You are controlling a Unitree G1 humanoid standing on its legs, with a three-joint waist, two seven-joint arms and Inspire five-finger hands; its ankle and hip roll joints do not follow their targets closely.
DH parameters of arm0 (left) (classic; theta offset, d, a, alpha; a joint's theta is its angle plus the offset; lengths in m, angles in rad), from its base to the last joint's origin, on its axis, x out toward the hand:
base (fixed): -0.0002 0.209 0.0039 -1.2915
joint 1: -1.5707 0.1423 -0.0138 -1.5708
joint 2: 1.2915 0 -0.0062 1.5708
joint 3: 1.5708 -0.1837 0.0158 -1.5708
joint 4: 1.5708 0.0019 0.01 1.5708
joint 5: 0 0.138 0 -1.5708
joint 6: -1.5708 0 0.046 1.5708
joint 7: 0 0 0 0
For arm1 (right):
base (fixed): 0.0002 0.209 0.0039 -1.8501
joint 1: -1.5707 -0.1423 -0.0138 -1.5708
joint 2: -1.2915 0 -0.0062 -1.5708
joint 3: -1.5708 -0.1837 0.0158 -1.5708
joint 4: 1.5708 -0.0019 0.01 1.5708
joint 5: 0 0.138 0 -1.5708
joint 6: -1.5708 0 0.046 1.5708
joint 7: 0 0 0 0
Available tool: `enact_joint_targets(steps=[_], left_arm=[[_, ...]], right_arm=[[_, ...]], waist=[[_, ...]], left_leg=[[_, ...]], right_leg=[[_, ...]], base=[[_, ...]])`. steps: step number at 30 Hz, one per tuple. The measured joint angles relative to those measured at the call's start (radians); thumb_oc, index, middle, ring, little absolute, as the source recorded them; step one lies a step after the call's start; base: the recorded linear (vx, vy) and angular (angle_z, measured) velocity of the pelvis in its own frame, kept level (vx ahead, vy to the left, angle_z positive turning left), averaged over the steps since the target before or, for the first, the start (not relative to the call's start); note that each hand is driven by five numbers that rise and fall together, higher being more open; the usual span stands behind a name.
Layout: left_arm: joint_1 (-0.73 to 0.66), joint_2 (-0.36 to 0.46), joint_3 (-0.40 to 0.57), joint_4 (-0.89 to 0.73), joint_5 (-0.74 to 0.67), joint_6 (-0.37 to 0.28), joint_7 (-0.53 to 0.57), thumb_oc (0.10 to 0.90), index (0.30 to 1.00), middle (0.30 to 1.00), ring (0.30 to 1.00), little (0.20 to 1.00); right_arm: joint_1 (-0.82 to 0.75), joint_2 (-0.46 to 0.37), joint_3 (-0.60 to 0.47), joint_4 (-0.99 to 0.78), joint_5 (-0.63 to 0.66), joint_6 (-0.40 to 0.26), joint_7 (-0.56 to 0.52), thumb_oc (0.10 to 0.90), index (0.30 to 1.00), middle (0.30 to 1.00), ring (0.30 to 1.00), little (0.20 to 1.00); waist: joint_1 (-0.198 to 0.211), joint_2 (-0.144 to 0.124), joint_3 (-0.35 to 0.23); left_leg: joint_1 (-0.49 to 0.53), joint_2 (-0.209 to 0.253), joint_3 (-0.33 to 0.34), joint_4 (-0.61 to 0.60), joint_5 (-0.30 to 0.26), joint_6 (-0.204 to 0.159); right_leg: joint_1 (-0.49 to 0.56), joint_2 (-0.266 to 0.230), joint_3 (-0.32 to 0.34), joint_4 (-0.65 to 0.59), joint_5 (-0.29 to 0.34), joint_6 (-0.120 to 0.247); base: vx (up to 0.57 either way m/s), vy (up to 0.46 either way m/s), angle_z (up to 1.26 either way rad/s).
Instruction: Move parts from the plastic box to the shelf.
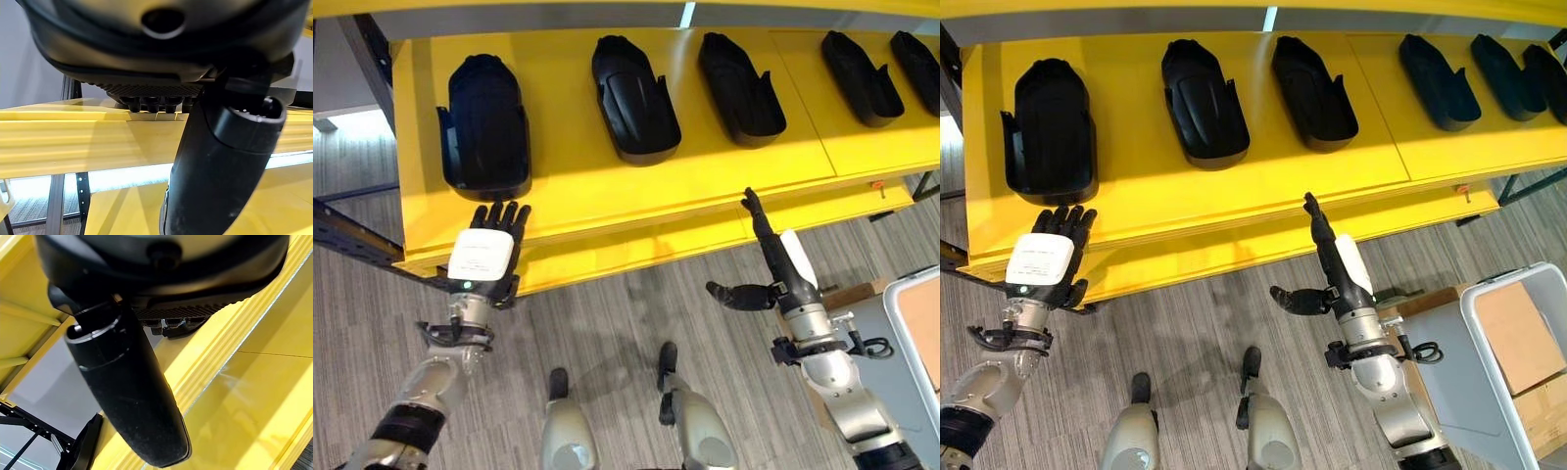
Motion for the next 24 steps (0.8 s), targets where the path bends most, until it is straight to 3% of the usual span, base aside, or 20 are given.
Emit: enact_joint_targets(steps=[24], left_arm=[[-0.039, 0.002, -0.003, 0.044, -0.002, 0.009, 0.013, 0.9, 1.0, 1.0, 1.0, 1.0]], right_arm=[[-0.01, -0.003, 0.001, 0.0, 0.0, 0.0, 0.0, 0.9, 1.0, 1.0, 1.0, 1.0]], waist=[[-0.021, 0.0, 0.0]], left_leg=[[-0.045, -0.001, 0.002, 0.062, -0.029, 0.008]], right_leg=[[-0.033, -0.003, 0.016, 0.022, -0.003, -0.002]], base=[[0.0, 0.001, -0.01]])
